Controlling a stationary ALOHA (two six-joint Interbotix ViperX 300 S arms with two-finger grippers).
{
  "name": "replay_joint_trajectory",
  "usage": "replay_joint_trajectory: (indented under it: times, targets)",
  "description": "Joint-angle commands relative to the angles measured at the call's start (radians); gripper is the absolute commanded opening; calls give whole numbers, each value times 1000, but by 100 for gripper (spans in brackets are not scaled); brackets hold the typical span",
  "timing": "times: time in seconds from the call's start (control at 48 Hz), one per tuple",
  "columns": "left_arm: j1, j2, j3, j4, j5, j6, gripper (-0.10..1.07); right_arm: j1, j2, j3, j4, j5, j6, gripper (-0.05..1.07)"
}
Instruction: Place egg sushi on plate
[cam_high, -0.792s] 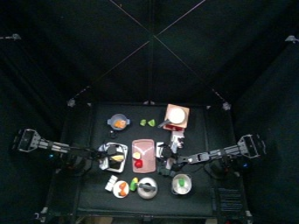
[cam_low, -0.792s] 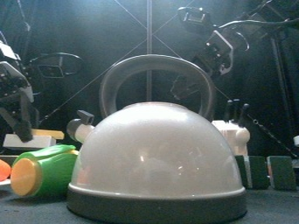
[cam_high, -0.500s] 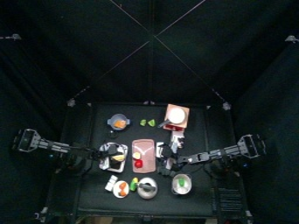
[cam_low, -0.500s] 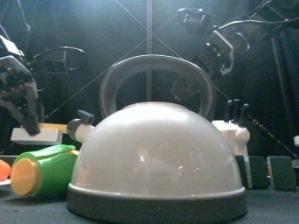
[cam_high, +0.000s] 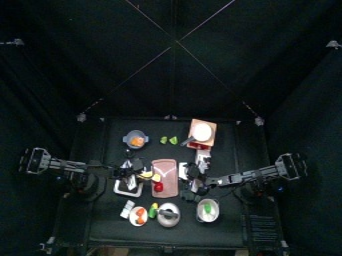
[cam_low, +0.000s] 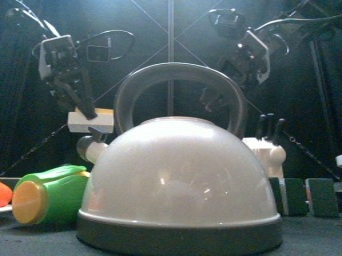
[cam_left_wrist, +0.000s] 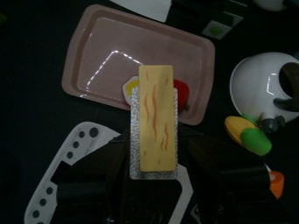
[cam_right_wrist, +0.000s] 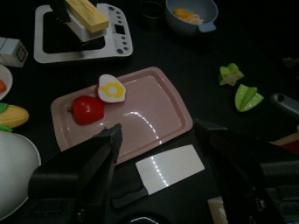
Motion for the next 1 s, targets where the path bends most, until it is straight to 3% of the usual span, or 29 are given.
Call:
replay_joint_trajectory:
  times: [0.0,0.104,0.208,0.354,0.542,0.708,0.833,0.979]
  targets:
    - [3,21,-94,11,124,-6,61,0,-49,-2,9,9,5,96]
    - [3,58,-149,35,201,-34,61,3,-77,12,28,11,5,96]
    - [3,109,-195,69,204,-130,61,5,-112,26,48,11,3,96]
    - [-5,198,-256,201,210,-331,58,11,-181,58,67,18,5,96]
    - [-35,308,-314,400,222,-666,56,43,-298,137,127,18,8,97]
    - [-92,425,-371,549,327,-963,56,51,-374,196,170,9,8,96]
    - [-126,512,-459,604,397,-1126,56,51,-391,218,173,-11,6,96]
    - [-135,611,-572,597,460,-1212,57,51,-393,221,161,-25,-2,96]
